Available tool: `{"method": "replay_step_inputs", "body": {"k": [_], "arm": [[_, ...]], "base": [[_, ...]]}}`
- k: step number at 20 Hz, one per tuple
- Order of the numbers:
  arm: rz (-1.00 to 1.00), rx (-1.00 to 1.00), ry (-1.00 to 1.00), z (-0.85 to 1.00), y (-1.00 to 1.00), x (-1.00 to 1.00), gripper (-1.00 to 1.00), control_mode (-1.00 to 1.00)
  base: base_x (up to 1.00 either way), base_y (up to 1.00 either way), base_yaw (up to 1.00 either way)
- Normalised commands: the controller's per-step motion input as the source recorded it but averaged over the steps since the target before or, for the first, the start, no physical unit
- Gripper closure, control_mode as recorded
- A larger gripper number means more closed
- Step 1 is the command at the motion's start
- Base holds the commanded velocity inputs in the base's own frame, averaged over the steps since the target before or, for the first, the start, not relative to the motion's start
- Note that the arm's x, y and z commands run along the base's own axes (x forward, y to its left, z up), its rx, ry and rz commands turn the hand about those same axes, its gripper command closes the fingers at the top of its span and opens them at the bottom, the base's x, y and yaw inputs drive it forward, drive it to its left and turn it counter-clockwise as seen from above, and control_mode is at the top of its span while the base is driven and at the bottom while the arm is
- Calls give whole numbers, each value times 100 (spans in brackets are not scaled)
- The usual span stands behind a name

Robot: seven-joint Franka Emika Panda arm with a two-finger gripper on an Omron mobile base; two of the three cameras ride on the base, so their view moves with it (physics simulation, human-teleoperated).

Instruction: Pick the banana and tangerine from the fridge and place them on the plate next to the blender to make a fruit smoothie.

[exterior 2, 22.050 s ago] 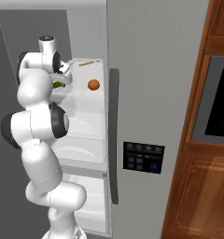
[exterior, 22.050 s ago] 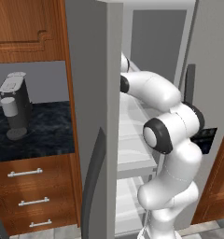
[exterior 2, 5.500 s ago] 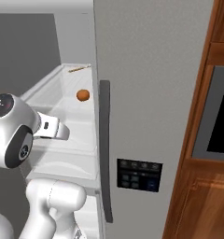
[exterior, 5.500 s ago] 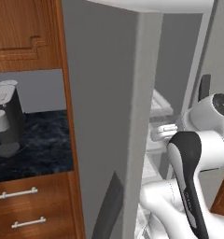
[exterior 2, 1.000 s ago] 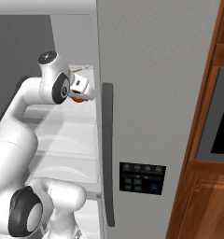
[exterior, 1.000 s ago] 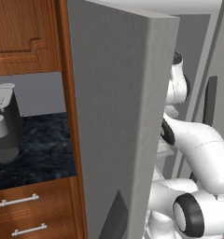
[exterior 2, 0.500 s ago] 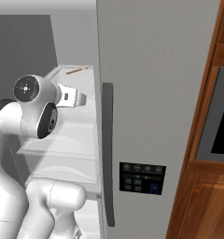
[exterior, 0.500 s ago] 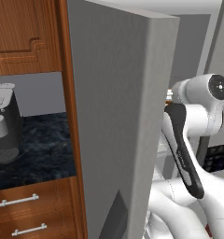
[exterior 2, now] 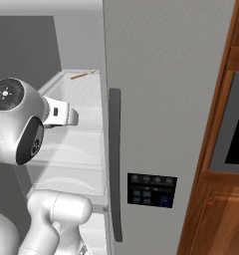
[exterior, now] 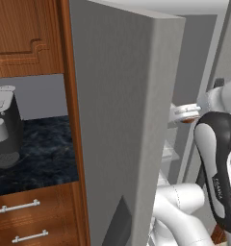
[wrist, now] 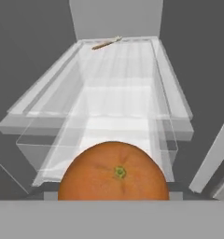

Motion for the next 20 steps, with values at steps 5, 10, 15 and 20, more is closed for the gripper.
{"method": "replay_step_inputs", "body": {"k": [5,10,15,20], "arm": [[4,-19,33,-38,3,-64,100,-100],[0,0,0,0,0,0,100,100],[0,0,0,0,0,0,100,100],[0,0,0,0,0,0,100,100]], "base": [[0,0,0],[-31,-38,12],[-1,-75,53],[-4,-35,89]]}}
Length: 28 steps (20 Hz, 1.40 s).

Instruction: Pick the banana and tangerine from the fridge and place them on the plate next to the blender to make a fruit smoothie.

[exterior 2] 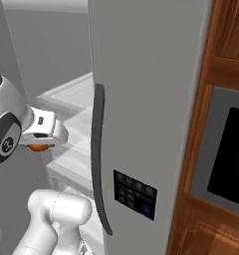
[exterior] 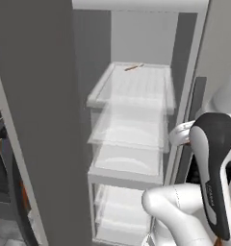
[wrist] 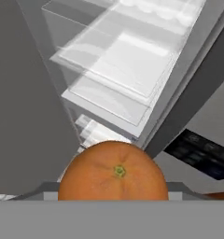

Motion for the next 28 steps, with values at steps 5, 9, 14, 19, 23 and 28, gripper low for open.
{"method": "replay_step_inputs", "body": {"k": [5,9,14,19,23,28], "arm": [[0,0,0,0,0,0,100,100],[0,0,0,0,0,0,100,100],[0,0,0,0,0,0,100,100],[0,0,0,0,0,0,100,100],[0,0,0,0,0,0,100,100],[0,0,0,0,0,0,100,100]], "base": [[-4,-1,100],[-1,0,100],[-2,0,100],[-2,3,100],[0,18,100],[3,40,89]]}}
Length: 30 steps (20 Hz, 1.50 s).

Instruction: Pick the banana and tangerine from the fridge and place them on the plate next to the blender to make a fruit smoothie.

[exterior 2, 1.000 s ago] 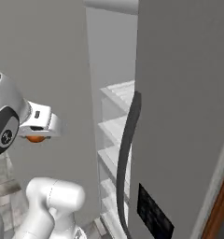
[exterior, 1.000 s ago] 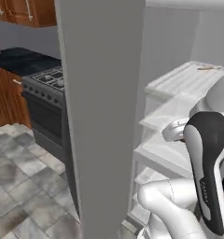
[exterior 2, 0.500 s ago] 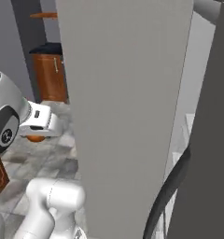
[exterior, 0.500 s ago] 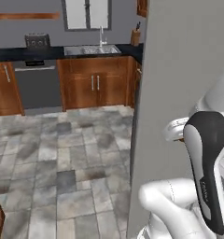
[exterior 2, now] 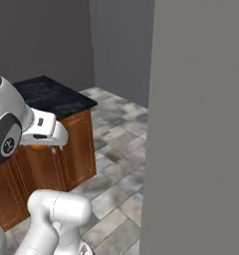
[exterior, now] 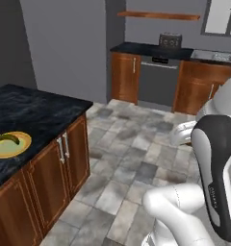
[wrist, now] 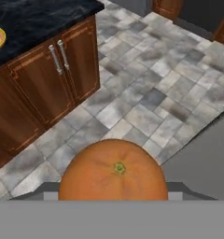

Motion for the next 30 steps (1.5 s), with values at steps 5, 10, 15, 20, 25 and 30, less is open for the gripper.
{"method": "replay_step_inputs", "body": {"k": [5,10,15,20,25,30], "arm": [[0,0,0,0,0,0,100,100],[0,0,0,0,0,0,100,100],[0,0,0,0,0,0,100,100],[0,0,0,0,0,0,100,100],[0,0,0,0,0,0,100,100],[17,-5,4,-37,11,34,100,-100]], "base": [[43,69,69],[81,76,56],[97,14,42],[80,-44,35],[30,-38,39],[4,0,17]]}}
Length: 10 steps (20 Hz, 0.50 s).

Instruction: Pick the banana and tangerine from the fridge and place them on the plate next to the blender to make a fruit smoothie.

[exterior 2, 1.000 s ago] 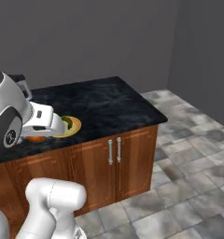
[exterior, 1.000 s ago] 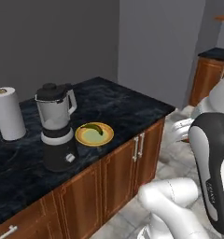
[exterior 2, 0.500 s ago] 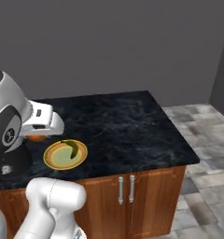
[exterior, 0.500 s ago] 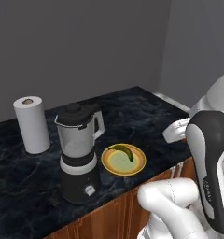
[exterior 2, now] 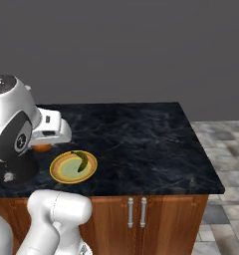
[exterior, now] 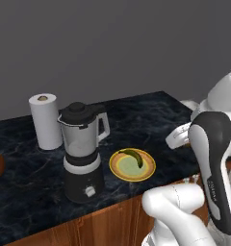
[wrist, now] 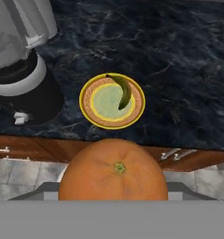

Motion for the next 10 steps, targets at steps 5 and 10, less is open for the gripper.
{"method": "replay_step_inputs", "body": {"k": [5,10], "arm": [[17,-15,15,-86,36,81,100,-100],[22,0,21,-74,4,89,100,-100]], "base": [[0,0,0],[0,0,0]]}}
